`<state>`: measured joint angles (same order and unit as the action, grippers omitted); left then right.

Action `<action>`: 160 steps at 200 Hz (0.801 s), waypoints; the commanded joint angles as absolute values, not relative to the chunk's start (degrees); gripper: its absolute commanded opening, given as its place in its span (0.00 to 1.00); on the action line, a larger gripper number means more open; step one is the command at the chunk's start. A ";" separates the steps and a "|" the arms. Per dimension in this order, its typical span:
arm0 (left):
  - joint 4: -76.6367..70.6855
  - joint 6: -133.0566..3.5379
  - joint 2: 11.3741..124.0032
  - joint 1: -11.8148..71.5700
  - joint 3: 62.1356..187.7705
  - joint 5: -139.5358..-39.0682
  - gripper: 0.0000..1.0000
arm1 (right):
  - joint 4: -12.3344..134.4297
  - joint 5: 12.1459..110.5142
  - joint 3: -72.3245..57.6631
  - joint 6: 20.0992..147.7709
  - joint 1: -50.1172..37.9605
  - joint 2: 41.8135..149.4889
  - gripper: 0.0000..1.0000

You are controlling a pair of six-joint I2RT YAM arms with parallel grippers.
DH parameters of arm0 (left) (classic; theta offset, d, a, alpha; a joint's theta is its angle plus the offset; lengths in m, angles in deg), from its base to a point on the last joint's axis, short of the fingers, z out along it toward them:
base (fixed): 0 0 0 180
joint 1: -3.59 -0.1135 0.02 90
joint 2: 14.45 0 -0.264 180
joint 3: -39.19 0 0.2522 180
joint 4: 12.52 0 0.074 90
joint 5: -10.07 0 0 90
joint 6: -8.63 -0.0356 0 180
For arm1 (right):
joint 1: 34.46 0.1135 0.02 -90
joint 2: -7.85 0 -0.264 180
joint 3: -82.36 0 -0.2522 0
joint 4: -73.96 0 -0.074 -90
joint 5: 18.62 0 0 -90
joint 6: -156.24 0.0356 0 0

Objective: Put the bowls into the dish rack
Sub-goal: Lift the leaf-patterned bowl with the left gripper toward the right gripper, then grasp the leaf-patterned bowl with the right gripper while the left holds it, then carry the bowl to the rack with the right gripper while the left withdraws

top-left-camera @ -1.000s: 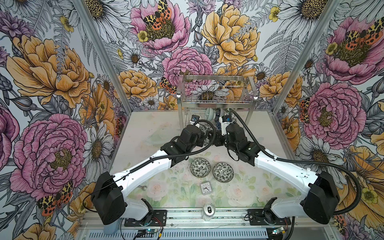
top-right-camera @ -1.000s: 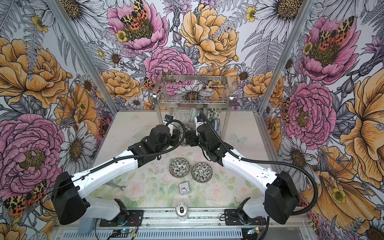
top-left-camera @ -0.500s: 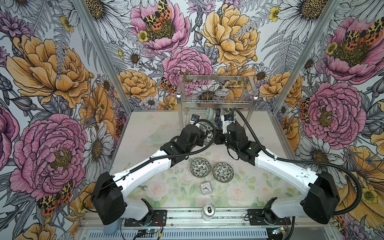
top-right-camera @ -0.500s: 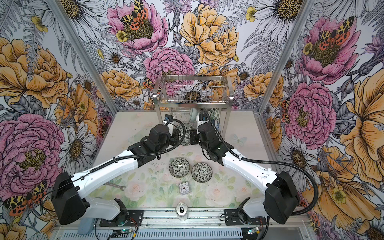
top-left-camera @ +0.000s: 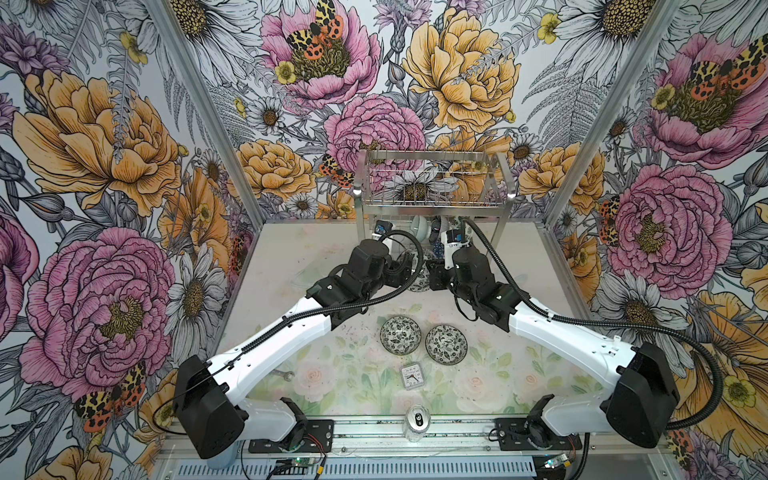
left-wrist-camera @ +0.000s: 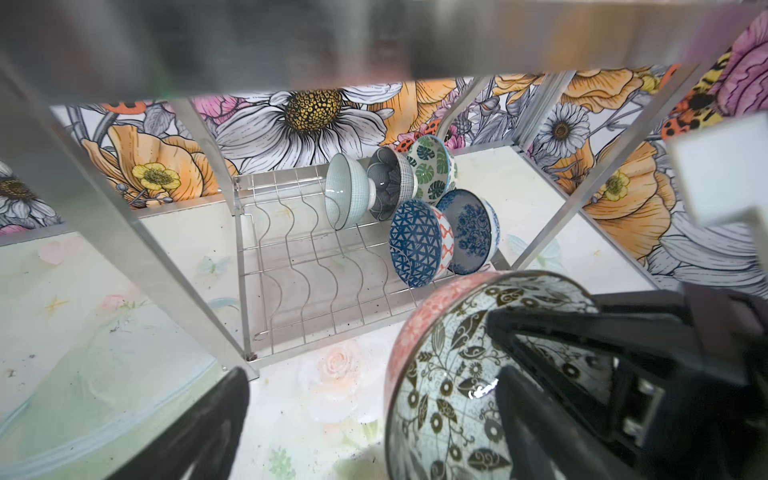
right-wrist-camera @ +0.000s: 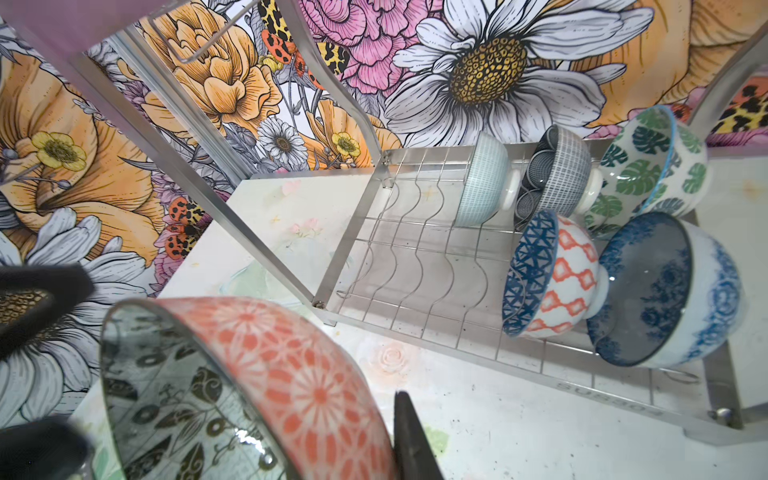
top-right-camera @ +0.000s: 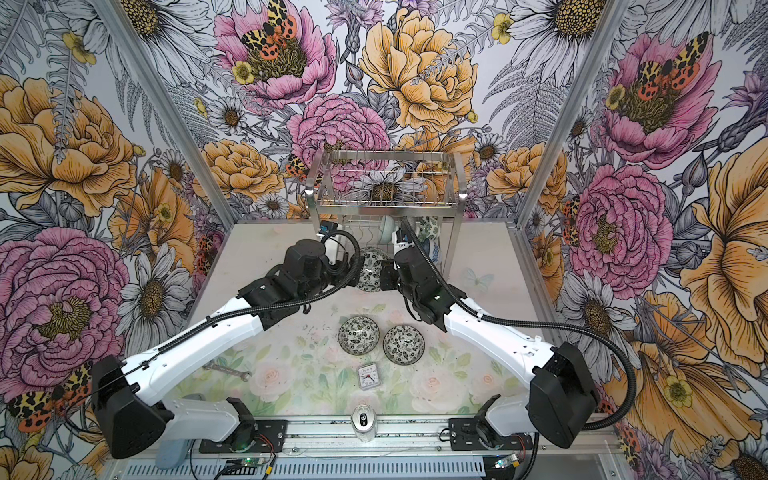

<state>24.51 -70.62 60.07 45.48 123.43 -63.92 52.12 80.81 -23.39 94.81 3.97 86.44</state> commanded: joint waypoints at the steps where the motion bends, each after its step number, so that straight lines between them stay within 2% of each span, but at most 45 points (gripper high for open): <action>1: 36.55 -73.18 55.77 42.65 126.68 -67.08 0.99 | 54.55 85.73 -22.56 90.99 4.04 87.22 0.00; 31: 44.23 -76.76 51.74 36.27 127.84 -67.54 0.99 | 53.58 91.99 -20.14 86.68 4.56 90.11 0.00; 73: 44.65 -80.68 49.81 25.61 125.84 -71.89 0.99 | 50.12 103.26 -13.47 78.34 6.60 96.62 0.00; 111: 40.52 -81.55 47.97 23.70 120.56 -69.98 0.99 | 48.84 112.67 -7.93 70.14 7.90 103.80 0.00; 160: 37.39 -79.94 47.86 19.10 116.58 -76.03 0.99 | 48.44 123.98 -1.02 61.97 8.21 112.53 0.00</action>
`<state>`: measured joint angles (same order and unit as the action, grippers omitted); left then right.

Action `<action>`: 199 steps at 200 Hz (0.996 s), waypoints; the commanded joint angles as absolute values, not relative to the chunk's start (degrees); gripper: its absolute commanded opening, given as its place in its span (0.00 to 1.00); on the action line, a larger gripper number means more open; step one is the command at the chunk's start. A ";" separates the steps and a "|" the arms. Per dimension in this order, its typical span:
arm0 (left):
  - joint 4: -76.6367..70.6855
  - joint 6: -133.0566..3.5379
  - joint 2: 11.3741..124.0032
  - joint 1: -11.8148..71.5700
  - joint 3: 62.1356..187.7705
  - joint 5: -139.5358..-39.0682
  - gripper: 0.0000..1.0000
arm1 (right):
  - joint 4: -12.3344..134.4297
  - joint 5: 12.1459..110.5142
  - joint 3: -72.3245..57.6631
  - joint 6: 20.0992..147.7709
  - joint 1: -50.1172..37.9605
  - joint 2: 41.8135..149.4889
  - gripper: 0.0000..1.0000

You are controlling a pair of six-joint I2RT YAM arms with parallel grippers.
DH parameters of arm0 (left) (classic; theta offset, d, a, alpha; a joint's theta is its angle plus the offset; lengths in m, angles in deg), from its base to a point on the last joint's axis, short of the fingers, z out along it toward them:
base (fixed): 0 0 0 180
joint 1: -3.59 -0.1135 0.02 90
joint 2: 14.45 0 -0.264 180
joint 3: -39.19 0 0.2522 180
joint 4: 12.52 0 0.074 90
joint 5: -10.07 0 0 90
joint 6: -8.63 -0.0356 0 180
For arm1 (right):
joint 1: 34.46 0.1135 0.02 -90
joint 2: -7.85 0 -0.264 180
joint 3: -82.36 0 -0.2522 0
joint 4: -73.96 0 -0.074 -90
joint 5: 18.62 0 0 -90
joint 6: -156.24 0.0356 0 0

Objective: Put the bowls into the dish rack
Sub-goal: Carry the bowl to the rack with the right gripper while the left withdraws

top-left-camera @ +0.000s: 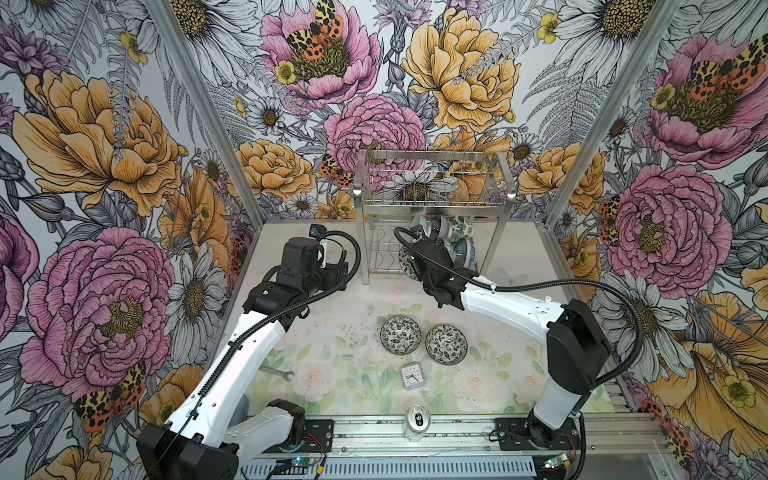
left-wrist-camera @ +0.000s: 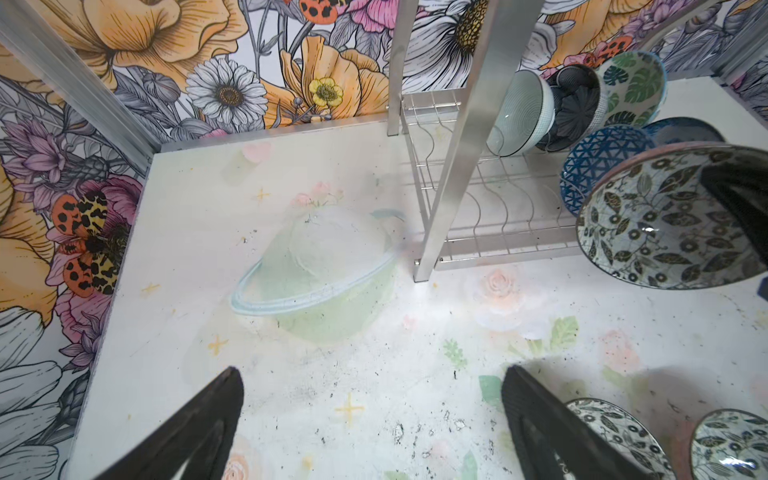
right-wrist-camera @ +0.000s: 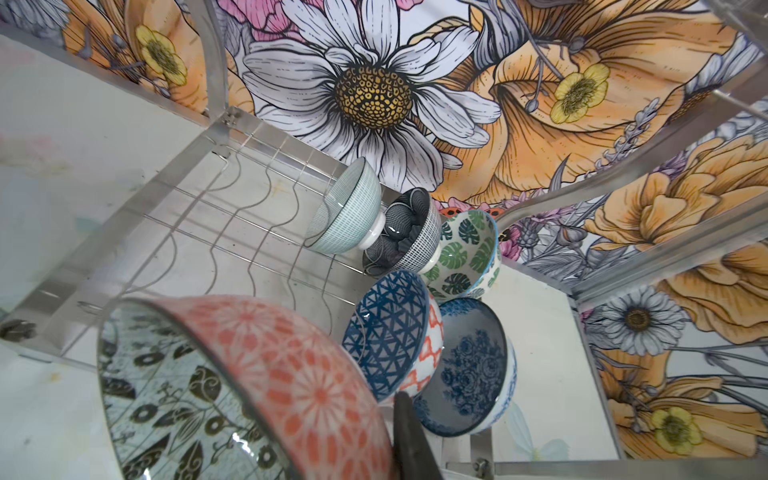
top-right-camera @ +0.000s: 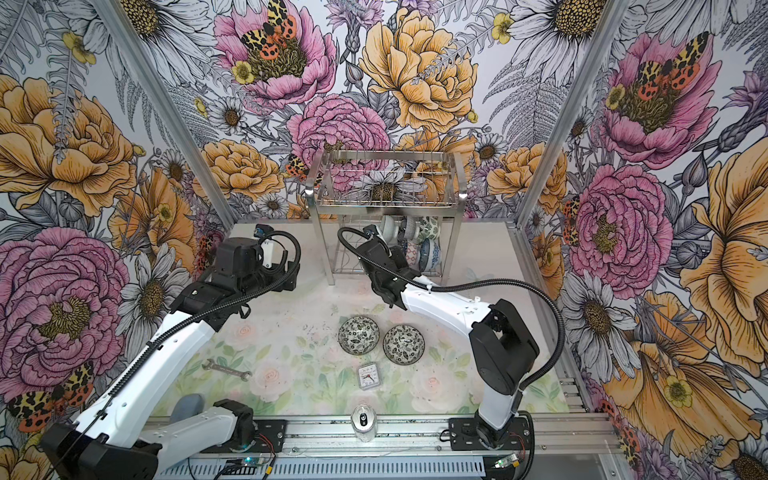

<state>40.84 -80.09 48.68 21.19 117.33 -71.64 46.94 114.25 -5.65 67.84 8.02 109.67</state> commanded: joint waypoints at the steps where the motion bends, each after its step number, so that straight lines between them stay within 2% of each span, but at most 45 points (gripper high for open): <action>1: 37.38 -79.82 47.82 18.99 116.58 -76.09 0.99 | 48.43 124.23 -0.92 61.78 8.23 112.70 0.00; 77: 36.80 -79.41 46.01 17.08 115.35 -77.38 0.99 | 49.37 133.96 9.86 53.12 6.93 127.09 0.00; 141: 36.67 -79.26 45.70 16.81 115.23 -77.91 0.99 | 52.54 137.77 18.05 46.84 4.94 136.59 0.00; 199: 36.64 -79.17 45.75 16.67 115.27 -78.30 0.99 | 52.81 138.97 22.05 45.10 3.73 141.02 0.00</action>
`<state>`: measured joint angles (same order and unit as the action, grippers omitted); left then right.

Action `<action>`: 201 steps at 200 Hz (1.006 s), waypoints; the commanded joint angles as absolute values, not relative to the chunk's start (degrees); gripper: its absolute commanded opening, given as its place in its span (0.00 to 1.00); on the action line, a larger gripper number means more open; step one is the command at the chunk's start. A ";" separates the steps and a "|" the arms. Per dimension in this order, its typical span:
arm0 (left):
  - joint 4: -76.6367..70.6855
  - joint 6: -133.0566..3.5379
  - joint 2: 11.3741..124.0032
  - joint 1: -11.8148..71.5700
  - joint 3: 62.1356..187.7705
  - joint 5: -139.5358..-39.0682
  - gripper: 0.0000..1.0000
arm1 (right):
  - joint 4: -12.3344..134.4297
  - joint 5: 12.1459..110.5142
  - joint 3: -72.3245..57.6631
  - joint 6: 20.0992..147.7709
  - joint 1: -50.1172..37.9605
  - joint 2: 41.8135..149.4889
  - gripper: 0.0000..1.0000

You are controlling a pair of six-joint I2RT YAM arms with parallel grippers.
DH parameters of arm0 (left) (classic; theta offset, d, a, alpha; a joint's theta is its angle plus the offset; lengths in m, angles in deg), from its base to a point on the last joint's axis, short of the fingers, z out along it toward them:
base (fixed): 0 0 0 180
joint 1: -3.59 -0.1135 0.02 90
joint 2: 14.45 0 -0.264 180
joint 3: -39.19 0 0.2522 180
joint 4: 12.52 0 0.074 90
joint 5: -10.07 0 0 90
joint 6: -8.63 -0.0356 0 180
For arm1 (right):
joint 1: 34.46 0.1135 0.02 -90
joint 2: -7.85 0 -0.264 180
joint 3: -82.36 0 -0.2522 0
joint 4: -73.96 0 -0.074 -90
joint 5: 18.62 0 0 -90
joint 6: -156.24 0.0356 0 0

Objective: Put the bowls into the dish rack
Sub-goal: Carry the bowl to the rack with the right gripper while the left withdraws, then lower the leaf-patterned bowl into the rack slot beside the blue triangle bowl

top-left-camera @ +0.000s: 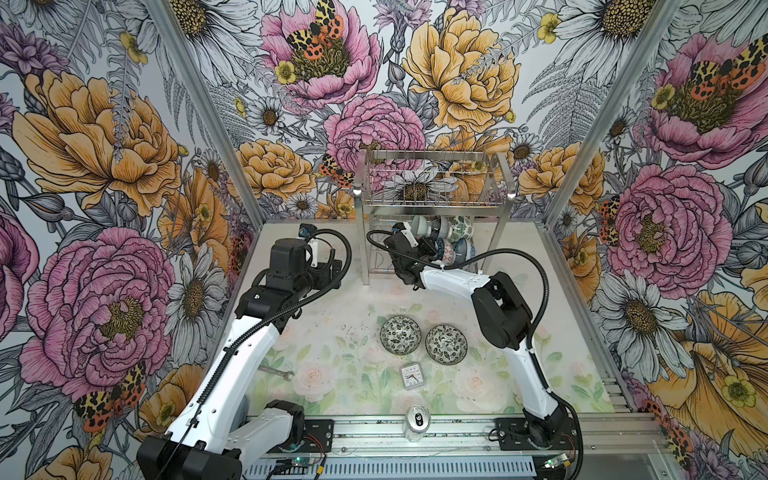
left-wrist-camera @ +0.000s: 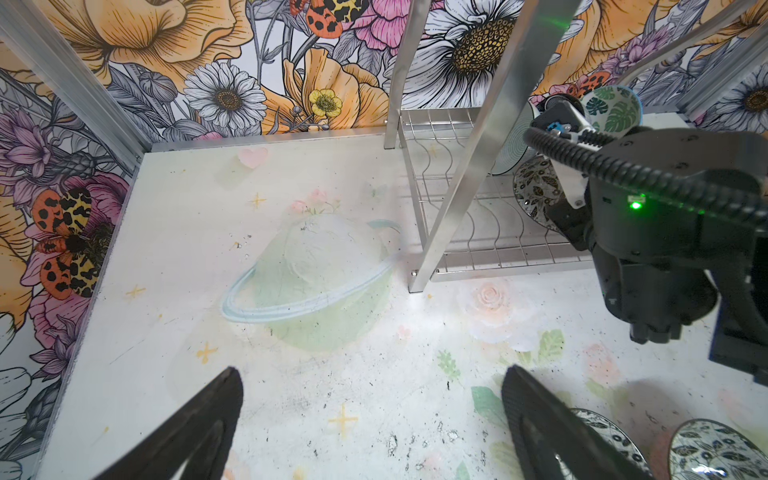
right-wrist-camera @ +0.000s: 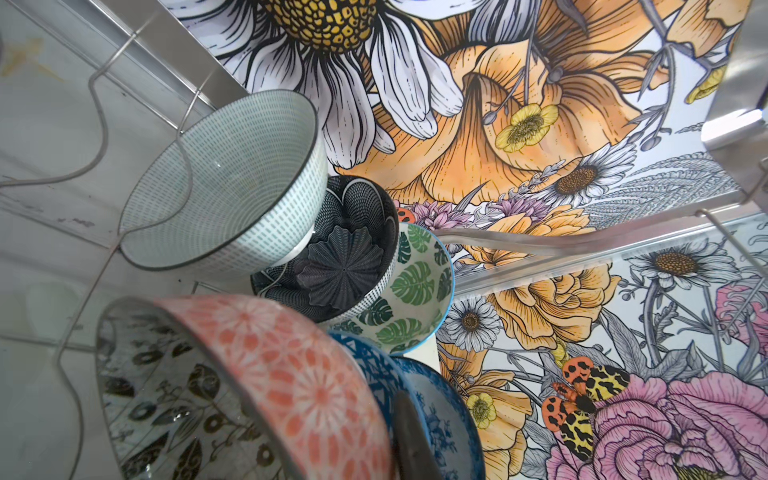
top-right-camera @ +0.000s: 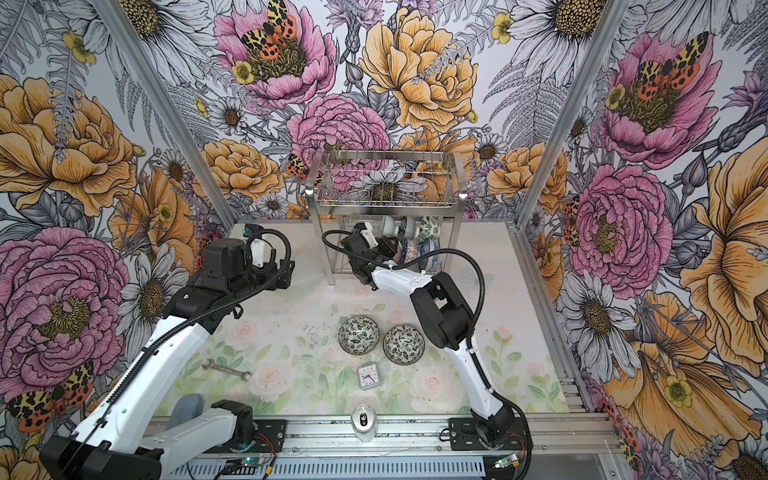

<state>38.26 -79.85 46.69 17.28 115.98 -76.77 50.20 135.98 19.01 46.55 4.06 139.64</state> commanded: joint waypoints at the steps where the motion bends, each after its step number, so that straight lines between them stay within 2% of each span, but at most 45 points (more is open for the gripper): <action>1: 36.65 -79.17 45.75 16.63 115.27 -78.32 0.99 | 52.86 138.97 22.08 45.12 3.71 141.06 0.00; 116: 36.67 -79.17 45.75 16.60 115.18 -78.52 0.99 | 51.37 136.67 22.20 47.15 4.83 143.11 0.00; 201: 36.70 -79.07 45.75 16.55 115.19 -78.52 0.99 | 48.02 133.36 21.70 52.03 5.70 142.42 0.13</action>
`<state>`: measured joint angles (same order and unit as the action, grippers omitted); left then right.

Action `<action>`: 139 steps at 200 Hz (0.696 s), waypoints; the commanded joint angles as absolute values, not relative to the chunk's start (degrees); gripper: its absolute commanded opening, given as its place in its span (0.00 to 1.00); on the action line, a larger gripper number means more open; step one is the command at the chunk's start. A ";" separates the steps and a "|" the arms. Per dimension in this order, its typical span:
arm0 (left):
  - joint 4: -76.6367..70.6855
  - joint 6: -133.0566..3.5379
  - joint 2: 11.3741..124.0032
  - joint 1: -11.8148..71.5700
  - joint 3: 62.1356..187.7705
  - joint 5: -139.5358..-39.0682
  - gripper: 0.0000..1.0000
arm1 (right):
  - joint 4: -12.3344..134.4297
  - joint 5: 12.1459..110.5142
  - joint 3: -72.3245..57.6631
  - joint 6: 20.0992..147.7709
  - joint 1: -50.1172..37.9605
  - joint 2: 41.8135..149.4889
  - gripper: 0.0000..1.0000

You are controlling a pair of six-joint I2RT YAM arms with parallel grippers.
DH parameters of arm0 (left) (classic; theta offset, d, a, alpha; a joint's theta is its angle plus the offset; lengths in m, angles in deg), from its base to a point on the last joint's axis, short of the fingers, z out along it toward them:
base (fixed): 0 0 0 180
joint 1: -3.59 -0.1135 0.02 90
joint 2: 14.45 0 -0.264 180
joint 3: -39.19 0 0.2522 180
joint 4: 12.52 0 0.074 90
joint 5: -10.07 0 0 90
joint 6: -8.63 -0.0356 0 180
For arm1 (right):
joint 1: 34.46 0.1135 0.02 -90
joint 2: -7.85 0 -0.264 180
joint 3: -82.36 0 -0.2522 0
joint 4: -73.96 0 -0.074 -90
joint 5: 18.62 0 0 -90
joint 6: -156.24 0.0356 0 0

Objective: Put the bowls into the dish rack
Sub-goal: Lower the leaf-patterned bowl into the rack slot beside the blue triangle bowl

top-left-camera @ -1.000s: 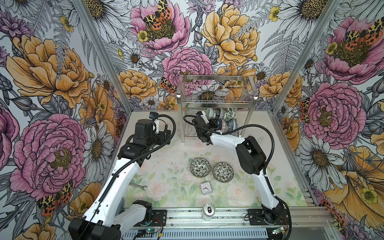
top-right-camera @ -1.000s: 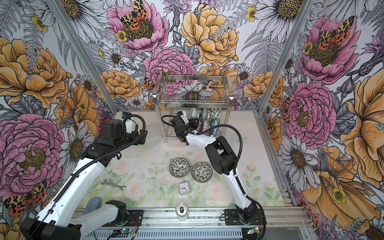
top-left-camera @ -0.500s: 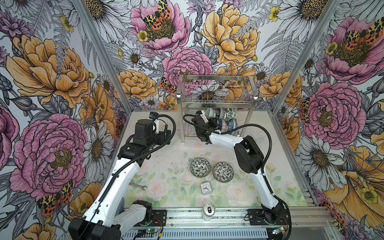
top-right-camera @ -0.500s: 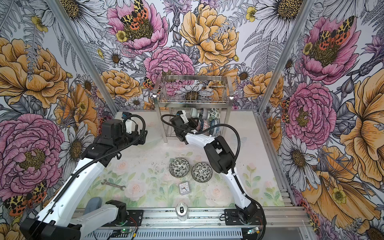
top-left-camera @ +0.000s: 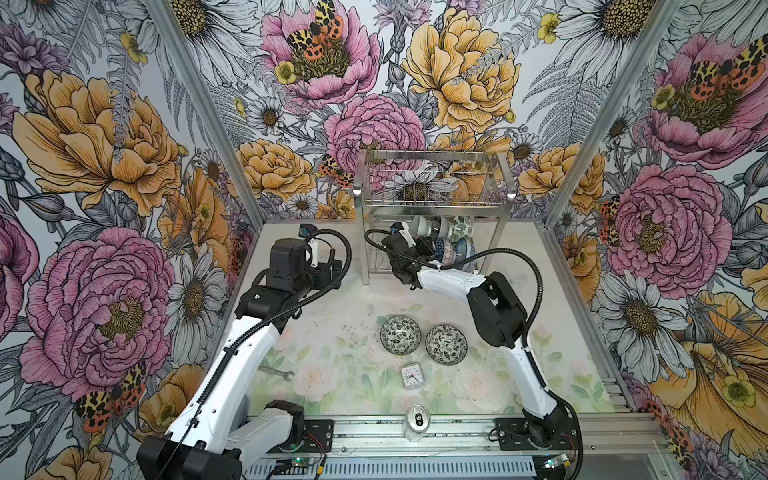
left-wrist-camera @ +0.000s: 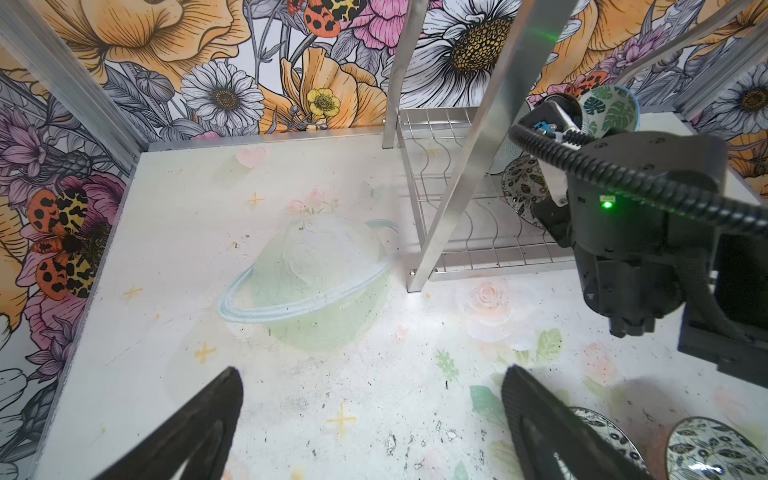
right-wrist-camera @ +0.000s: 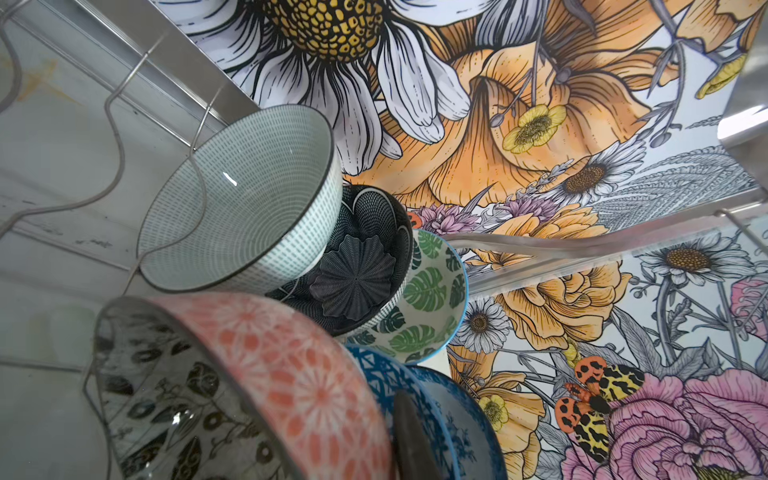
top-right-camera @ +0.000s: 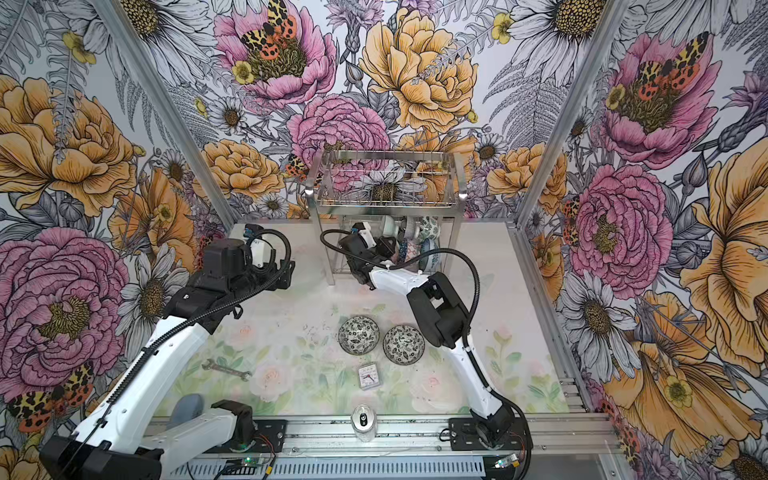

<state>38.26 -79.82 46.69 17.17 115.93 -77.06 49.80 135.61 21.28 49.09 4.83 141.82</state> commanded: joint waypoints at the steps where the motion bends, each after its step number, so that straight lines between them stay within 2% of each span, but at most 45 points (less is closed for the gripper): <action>1: 36.68 -79.07 45.75 16.53 115.23 -78.52 0.99 | 48.00 133.35 21.68 52.06 5.75 142.41 0.13; 139: 36.62 -78.99 45.66 16.60 115.26 -79.14 0.99 | 44.79 129.49 20.67 56.24 6.76 140.29 0.43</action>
